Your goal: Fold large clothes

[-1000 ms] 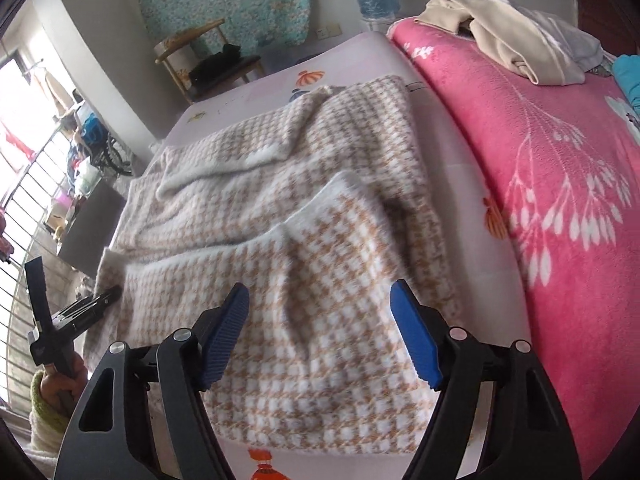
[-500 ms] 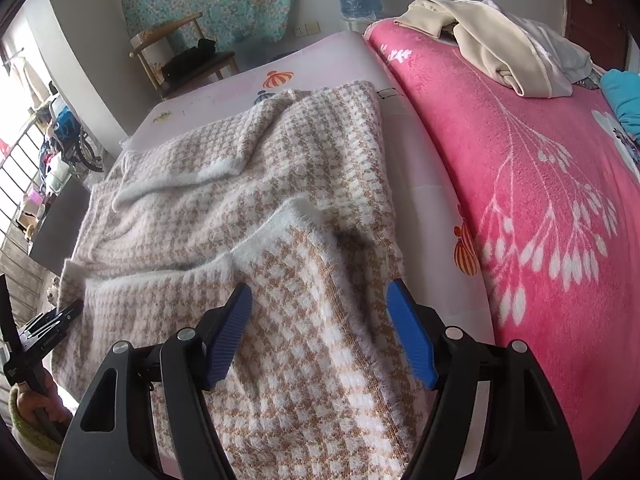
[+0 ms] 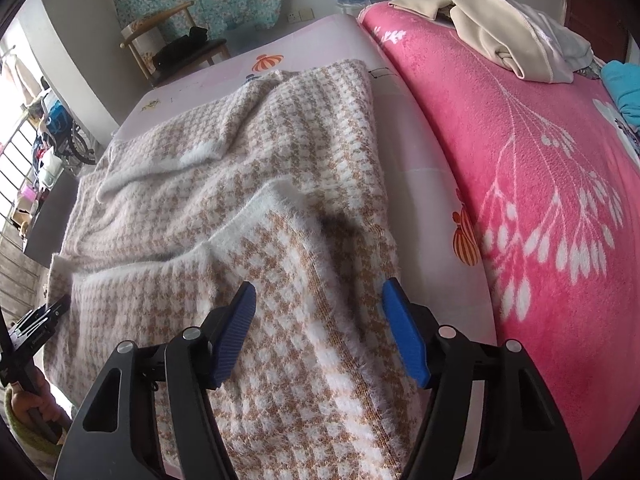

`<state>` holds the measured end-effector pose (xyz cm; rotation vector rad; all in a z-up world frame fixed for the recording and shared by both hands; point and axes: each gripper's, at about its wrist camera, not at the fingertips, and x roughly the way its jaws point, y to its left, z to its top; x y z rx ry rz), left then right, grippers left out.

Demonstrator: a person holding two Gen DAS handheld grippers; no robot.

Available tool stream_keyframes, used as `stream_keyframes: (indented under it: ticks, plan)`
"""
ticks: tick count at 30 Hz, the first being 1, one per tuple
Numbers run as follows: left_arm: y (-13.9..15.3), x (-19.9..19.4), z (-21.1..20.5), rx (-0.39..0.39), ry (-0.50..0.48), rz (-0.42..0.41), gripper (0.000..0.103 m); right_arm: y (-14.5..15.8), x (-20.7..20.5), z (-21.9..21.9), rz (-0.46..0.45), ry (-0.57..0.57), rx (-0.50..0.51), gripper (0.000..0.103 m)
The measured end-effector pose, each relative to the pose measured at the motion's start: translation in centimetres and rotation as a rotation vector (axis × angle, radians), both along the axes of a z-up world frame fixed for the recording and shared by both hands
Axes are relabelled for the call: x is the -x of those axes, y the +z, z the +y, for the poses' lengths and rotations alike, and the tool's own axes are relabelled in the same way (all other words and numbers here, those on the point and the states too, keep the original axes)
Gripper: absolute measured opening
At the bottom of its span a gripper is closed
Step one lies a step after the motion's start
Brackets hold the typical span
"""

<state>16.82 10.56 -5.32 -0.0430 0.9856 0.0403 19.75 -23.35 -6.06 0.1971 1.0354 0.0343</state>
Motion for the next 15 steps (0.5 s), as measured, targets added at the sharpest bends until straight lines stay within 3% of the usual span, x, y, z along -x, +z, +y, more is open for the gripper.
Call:
stream_keyframes:
  ticks: [9,15]
  plan:
    - [-0.1,0.0,0.1,0.006,-0.003,-0.001,0.039,0.3,0.1,-0.7,-0.001,0.007,0.000,0.052]
    - [-0.1,-0.1,0.1,0.008,-0.001,0.000,0.040,0.8,-2.1,-1.1,-0.031,0.051,-0.088,0.046]
